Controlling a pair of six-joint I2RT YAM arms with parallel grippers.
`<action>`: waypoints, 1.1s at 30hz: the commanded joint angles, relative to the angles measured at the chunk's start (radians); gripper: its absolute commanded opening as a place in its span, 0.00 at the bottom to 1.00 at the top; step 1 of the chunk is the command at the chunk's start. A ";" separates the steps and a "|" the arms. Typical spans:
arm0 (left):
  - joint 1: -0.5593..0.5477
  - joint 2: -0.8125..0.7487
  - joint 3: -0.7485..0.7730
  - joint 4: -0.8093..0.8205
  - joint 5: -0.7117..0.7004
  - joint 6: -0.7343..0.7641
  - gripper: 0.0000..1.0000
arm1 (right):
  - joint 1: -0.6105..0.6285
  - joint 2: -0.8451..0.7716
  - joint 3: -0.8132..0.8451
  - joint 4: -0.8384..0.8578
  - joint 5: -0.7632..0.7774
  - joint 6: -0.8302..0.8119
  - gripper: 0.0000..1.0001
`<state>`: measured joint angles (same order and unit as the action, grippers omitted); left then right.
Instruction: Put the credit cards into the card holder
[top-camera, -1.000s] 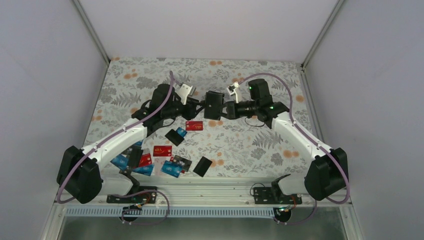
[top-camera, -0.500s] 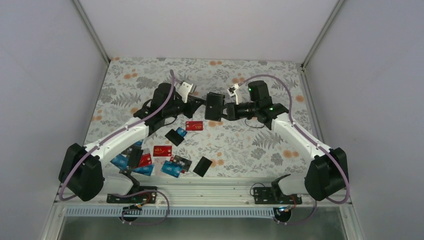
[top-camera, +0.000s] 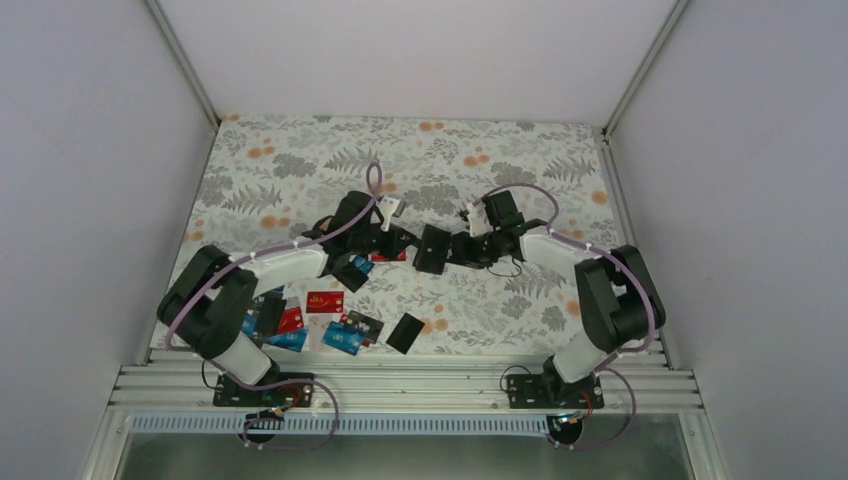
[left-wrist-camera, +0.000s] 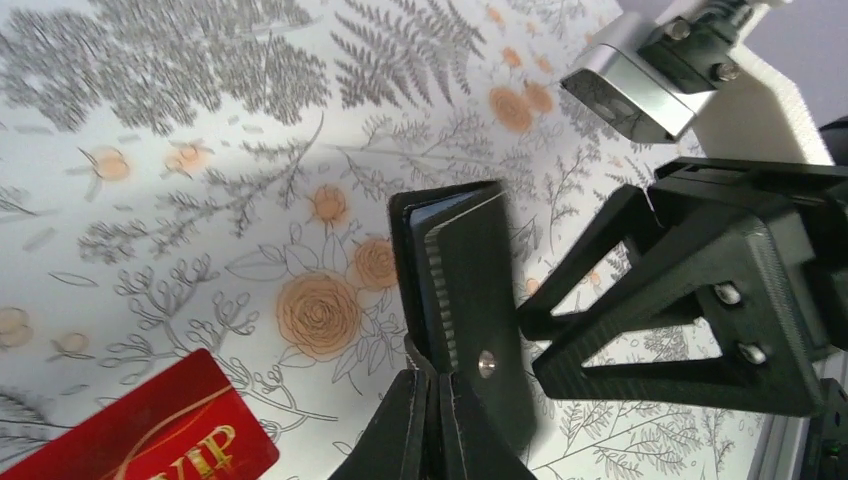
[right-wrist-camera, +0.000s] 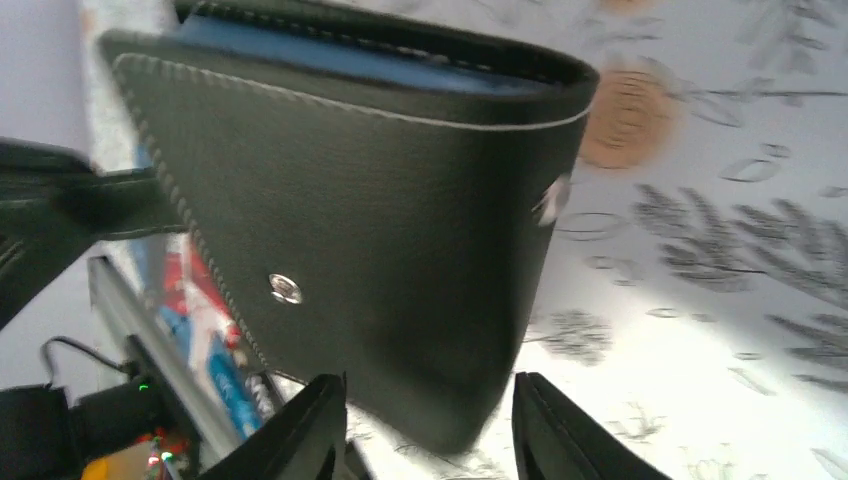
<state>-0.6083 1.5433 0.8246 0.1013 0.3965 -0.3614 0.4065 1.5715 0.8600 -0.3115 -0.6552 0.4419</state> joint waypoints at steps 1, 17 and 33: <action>-0.030 0.079 -0.012 0.137 0.021 -0.066 0.02 | -0.052 0.072 -0.002 -0.037 0.079 -0.013 0.53; -0.065 0.106 -0.047 0.143 -0.009 -0.157 0.02 | 0.012 -0.022 0.041 -0.128 0.106 -0.094 0.95; -0.073 0.057 -0.036 0.108 -0.008 -0.129 0.02 | 0.146 0.078 0.160 -0.232 0.367 -0.119 0.85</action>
<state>-0.6704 1.6257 0.7815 0.2012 0.3927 -0.5083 0.5362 1.6165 0.9810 -0.5255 -0.3389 0.3351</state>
